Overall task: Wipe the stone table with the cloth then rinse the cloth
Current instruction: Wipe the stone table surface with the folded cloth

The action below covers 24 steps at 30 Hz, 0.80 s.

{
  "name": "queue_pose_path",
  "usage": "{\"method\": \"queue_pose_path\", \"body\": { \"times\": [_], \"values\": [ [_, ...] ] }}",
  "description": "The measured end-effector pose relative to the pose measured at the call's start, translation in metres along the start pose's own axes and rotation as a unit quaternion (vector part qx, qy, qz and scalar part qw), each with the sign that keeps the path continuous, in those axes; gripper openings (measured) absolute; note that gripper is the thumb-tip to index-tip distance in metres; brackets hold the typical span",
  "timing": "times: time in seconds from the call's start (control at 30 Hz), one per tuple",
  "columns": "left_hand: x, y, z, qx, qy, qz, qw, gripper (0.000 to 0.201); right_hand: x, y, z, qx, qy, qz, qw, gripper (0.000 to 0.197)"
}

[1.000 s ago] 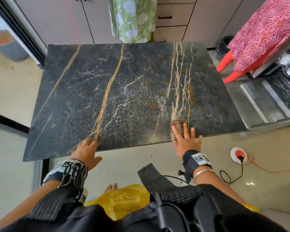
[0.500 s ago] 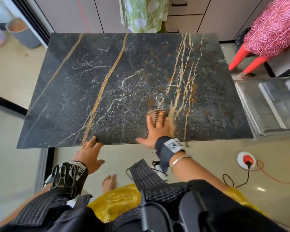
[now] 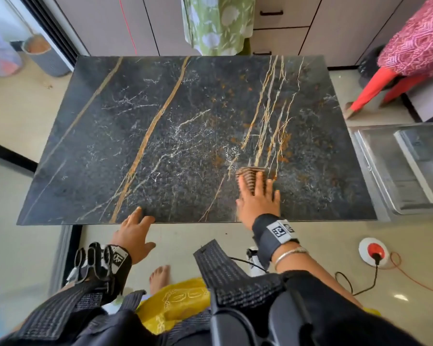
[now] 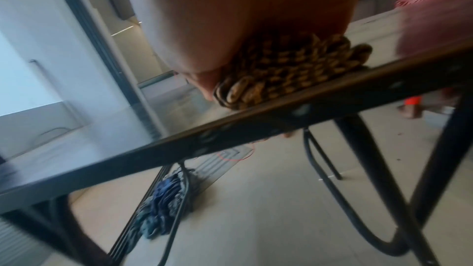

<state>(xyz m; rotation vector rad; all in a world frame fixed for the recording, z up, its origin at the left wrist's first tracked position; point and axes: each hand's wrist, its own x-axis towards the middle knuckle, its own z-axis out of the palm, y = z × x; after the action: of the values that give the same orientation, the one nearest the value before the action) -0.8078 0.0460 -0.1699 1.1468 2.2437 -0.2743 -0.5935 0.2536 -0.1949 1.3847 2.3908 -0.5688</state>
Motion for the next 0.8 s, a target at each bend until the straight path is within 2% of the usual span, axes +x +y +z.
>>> {"method": "queue_pose_path", "body": {
  "times": [0.17,0.27,0.4,0.5,0.63,0.7,0.8],
  "values": [
    [-0.007,0.003,-0.001,-0.029,0.017,-0.01,0.999,0.071,0.032,-0.003,-0.018,0.031,-0.001,0.093,0.995,0.072],
    [-0.013,0.001,-0.001,-0.055,0.017,-0.018,0.998,0.07,0.056,-0.026,-0.026,0.034,-0.004,0.099,0.994,0.087],
    [-0.01,-0.007,-0.009,-0.045,0.008,-0.006,0.999,0.067,0.076,-0.069,-0.035,0.014,-0.028,0.029,0.999,0.1],
    [0.005,-0.013,-0.024,-0.018,0.011,0.011,1.0,0.067,0.077,-0.1,-0.032,-0.044,-0.038,-0.069,0.996,0.102],
    [0.033,-0.013,-0.049,0.002,0.017,0.031,0.999,0.072,0.059,-0.131,-0.01,-0.117,-0.032,-0.199,0.972,0.088],
    [0.047,-0.009,-0.057,0.014,0.015,0.05,0.999,0.073,0.048,-0.134,-0.001,-0.143,-0.011,-0.223,0.964,0.079],
    [0.068,-0.003,-0.064,0.046,0.011,0.089,0.995,0.074,0.033,-0.12,0.002,-0.162,0.008,-0.218,0.962,0.065]
  ]
}}
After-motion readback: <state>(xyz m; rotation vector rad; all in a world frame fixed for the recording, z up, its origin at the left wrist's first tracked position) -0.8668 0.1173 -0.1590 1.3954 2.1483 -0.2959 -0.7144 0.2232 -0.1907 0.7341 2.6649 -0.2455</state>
